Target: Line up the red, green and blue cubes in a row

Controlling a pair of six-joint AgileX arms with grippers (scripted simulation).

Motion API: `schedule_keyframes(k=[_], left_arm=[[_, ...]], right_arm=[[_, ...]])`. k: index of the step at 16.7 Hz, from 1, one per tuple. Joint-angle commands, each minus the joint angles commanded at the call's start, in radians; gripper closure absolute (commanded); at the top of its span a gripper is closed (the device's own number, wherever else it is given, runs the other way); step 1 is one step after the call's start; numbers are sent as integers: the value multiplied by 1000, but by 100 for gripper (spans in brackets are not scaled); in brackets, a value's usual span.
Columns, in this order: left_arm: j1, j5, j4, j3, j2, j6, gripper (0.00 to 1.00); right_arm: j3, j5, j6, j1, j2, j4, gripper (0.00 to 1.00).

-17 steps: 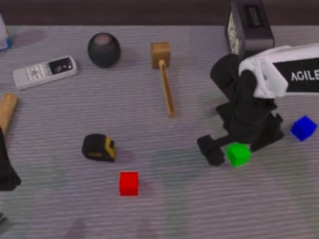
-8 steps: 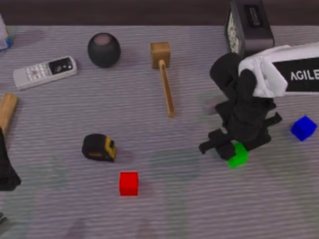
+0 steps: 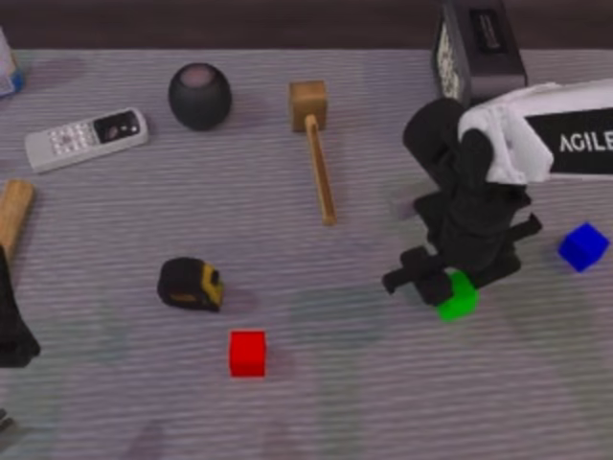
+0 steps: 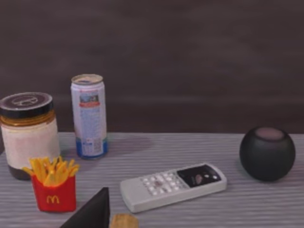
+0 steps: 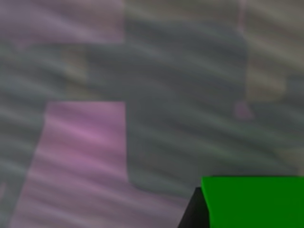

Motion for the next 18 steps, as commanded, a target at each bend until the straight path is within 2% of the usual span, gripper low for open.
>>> schedule_keyframes(k=[7,13,15,18], left_arm=[[0,0,0,0,0,0,0],[0,0,0,0,0,0,0],[0,0,0,0,0,0,0],[0,0,0,0,0,0,0]], right_arm=[[113,-1,-2,8,-96,-212,100],[118,-1,2,5,-98,-223,100],[131,0,36,21,-95,-228,100],[168,5,162,80,-80,-252,100]])
